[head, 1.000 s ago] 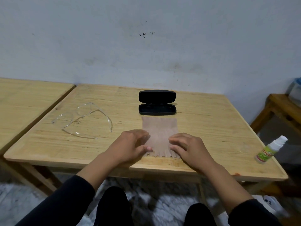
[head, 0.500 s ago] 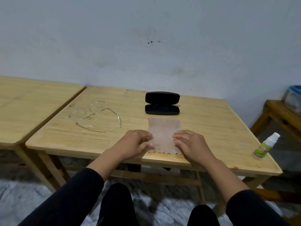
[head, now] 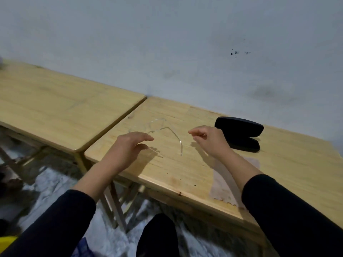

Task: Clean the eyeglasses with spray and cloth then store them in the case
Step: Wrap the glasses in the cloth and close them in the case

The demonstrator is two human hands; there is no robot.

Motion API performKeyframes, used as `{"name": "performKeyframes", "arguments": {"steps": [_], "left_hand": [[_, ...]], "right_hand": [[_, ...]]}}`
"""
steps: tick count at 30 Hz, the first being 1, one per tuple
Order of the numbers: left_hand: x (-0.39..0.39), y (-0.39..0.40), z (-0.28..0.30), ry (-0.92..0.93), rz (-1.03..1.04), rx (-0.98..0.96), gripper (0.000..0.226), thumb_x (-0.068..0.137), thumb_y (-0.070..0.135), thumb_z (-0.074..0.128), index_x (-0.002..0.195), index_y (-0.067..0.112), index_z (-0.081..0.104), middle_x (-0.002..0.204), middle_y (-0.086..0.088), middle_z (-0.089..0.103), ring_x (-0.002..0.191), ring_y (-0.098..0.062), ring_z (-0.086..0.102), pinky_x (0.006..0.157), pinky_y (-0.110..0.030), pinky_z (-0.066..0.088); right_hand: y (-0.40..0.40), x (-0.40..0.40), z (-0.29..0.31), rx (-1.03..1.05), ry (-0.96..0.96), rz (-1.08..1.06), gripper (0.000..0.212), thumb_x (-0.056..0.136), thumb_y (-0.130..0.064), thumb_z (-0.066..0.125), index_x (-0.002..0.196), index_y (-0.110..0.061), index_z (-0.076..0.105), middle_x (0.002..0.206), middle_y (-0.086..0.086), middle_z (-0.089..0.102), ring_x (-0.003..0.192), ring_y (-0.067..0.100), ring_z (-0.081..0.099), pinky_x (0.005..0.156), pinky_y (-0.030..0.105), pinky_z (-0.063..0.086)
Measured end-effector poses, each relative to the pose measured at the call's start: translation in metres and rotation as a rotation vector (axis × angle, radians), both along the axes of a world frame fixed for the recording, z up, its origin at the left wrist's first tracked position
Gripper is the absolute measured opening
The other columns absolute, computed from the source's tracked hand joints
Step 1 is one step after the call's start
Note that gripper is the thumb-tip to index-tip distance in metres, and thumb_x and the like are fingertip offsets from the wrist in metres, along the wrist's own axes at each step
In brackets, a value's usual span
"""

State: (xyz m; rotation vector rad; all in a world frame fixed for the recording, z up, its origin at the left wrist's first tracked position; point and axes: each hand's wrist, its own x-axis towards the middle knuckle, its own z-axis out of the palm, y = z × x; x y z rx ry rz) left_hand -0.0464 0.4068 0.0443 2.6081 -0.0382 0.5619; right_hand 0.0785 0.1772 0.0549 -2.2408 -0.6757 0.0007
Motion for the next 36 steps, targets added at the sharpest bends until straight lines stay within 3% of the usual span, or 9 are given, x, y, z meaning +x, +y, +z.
{"name": "performKeyframes", "arguments": {"steps": [5, 8, 11, 17, 22, 25, 30, 33, 36], "left_hand": [[0.004, 0.020, -0.012, 0.035, -0.020, 0.114, 0.032, 0.081, 0.009, 0.066, 0.110, 0.023, 0.065, 0.116, 0.001, 0.065, 0.101, -0.011, 0.063, 0.090, -0.015, 0.041], [0.010, 0.024, -0.018, 0.013, -0.043, 0.105, 0.025, 0.081, 0.010, 0.066, 0.103, 0.022, 0.067, 0.111, 0.001, 0.066, 0.092, -0.010, 0.064, 0.084, -0.015, 0.047], [0.019, 0.028, -0.021, -0.083, -0.052, 0.115, 0.015, 0.079, 0.006, 0.068, 0.091, 0.014, 0.071, 0.096, -0.006, 0.071, 0.084, -0.018, 0.067, 0.076, -0.028, 0.056], [0.032, 0.025, -0.012, -0.287, -0.005, -0.043, 0.019, 0.076, -0.003, 0.069, 0.091, 0.009, 0.070, 0.087, -0.002, 0.072, 0.081, -0.005, 0.064, 0.079, -0.007, 0.045], [0.045, -0.001, 0.004, -0.337, 0.066, -0.327, 0.017, 0.082, 0.001, 0.065, 0.094, 0.012, 0.070, 0.087, 0.007, 0.069, 0.083, 0.003, 0.063, 0.075, -0.009, 0.049], [0.055, -0.029, 0.011, -0.273, 0.058, -0.458, 0.015, 0.082, 0.009, 0.066, 0.092, 0.020, 0.069, 0.084, 0.015, 0.067, 0.082, 0.004, 0.064, 0.074, -0.005, 0.047], [0.069, -0.087, 0.013, -0.173, -0.050, -0.560, 0.013, 0.083, 0.013, 0.066, 0.089, 0.024, 0.069, 0.085, 0.013, 0.070, 0.083, 0.002, 0.066, 0.079, -0.012, 0.050], [0.074, -0.120, 0.006, -0.112, -0.124, -0.588, 0.012, 0.082, 0.015, 0.067, 0.087, 0.025, 0.069, 0.084, 0.011, 0.071, 0.084, -0.001, 0.067, 0.082, -0.020, 0.052], [0.075, -0.147, -0.001, -0.053, -0.187, -0.592, 0.012, 0.082, 0.015, 0.066, 0.089, 0.025, 0.070, 0.083, 0.009, 0.072, 0.083, 0.000, 0.067, 0.083, -0.020, 0.052]], "right_hand": [[0.034, 0.021, -0.008, -0.024, -0.006, 0.094, 0.034, 0.083, 0.010, 0.052, 0.103, -0.011, 0.071, 0.113, 0.005, 0.066, 0.098, 0.017, 0.062, 0.094, 0.029, 0.049], [0.046, 0.023, -0.015, 0.040, 0.040, 0.082, 0.035, 0.080, 0.012, 0.052, 0.097, -0.010, 0.072, 0.111, 0.002, 0.064, 0.095, 0.015, 0.057, 0.079, 0.004, 0.043], [0.054, 0.024, -0.019, 0.097, 0.075, 0.091, 0.033, 0.080, 0.011, 0.055, 0.091, -0.014, 0.073, 0.106, -0.006, 0.060, 0.102, 0.017, 0.055, 0.069, -0.004, 0.038], [0.049, 0.028, -0.009, 0.248, 0.023, 0.066, 0.020, 0.083, 0.004, 0.062, 0.092, -0.010, 0.073, 0.102, -0.002, 0.064, 0.097, 0.017, 0.060, 0.072, 0.008, 0.049], [0.013, 0.024, 0.009, 0.341, 0.008, -0.016, 0.017, 0.086, -0.006, 0.063, 0.090, -0.019, 0.073, 0.090, -0.013, 0.068, 0.082, -0.012, 0.062, 0.077, 0.003, 0.045], [-0.021, 0.015, 0.015, 0.461, 0.026, -0.110, 0.025, 0.085, -0.006, 0.064, 0.086, -0.031, 0.069, 0.089, -0.013, 0.070, 0.086, -0.005, 0.065, 0.079, 0.007, 0.048], [-0.089, -0.004, 0.019, 0.411, -0.034, -0.259, 0.022, 0.084, -0.008, 0.064, 0.089, -0.028, 0.071, 0.086, -0.006, 0.071, 0.085, 0.008, 0.068, 0.082, 0.019, 0.051], [-0.126, -0.020, 0.019, 0.387, -0.055, -0.348, 0.020, 0.083, -0.008, 0.065, 0.090, -0.026, 0.071, 0.085, -0.003, 0.071, 0.082, 0.009, 0.067, 0.079, 0.017, 0.051], [-0.153, -0.036, 0.015, 0.368, -0.055, -0.408, 0.023, 0.083, -0.009, 0.066, 0.085, -0.032, 0.070, 0.080, -0.010, 0.070, 0.081, 0.009, 0.067, 0.080, 0.021, 0.052]]}}
